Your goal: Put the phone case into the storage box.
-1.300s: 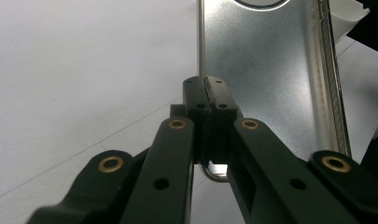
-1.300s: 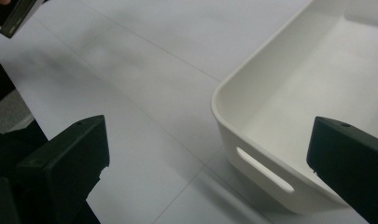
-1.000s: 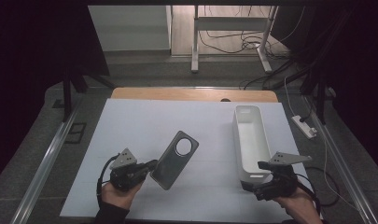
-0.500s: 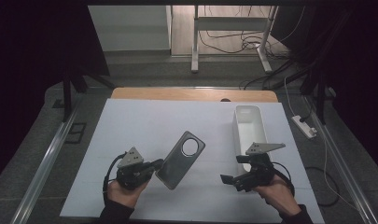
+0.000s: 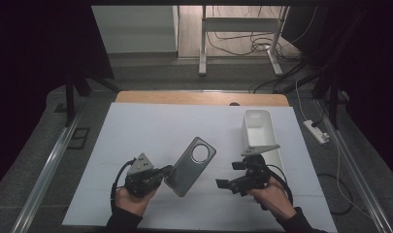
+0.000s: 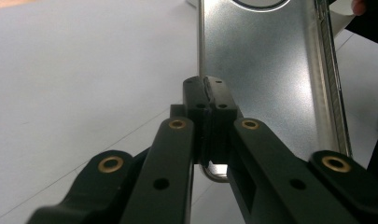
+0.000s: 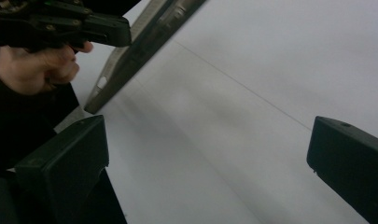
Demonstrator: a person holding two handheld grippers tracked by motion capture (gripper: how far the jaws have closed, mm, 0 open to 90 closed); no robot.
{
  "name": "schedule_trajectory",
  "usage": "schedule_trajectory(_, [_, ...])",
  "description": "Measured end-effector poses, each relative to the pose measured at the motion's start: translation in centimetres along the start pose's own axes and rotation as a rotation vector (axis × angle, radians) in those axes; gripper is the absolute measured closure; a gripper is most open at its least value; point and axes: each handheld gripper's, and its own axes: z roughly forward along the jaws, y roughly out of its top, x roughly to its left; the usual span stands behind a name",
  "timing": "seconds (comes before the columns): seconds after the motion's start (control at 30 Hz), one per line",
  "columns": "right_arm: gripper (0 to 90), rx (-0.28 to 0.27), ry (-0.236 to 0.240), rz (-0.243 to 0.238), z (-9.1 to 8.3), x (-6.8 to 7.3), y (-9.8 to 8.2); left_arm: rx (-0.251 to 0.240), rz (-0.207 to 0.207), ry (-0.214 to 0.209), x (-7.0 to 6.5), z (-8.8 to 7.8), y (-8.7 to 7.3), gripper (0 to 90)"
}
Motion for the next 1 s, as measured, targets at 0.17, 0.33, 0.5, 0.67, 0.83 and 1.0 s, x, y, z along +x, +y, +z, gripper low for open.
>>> schedule_trajectory(0.17, [0.0, 0.004, 0.033, 0.009, 1.3, 0.4, 0.5, 0.008, 0.015, 0.003, -0.7, 0.6, 0.1, 89.1])
schedule_trajectory(0.33, [1.9, 0.013, 0.04, 0.016, 2.1, 0.8, 0.9, 0.009, 0.021, 0.001, -1.1, 1.0, 0.1, 89.1])
schedule_trajectory(0.5, [0.8, 0.038, 0.043, 0.03, 3.3, 1.2, 1.2, 0.001, 0.02, -0.008, -1.3, 1.1, 0.1, 89.0])
schedule_trajectory(0.67, [0.4, 0.05, 0.036, 0.037, 4.3, 1.7, 1.4, -0.003, 0.021, -0.012, -1.5, 1.1, 0.1, 89.1])
schedule_trajectory(0.83, [10.3, 0.048, 0.036, 0.048, 4.7, 1.7, 1.7, -0.004, 0.031, -0.011, -1.7, 1.1, 0.1, 89.0])
schedule_trajectory(1.0, [28.6, 0.034, 0.068, 0.076, 4.9, 1.5, 1.9, -0.008, 0.042, -0.008, -1.9, 1.0, 0.1, 89.1])
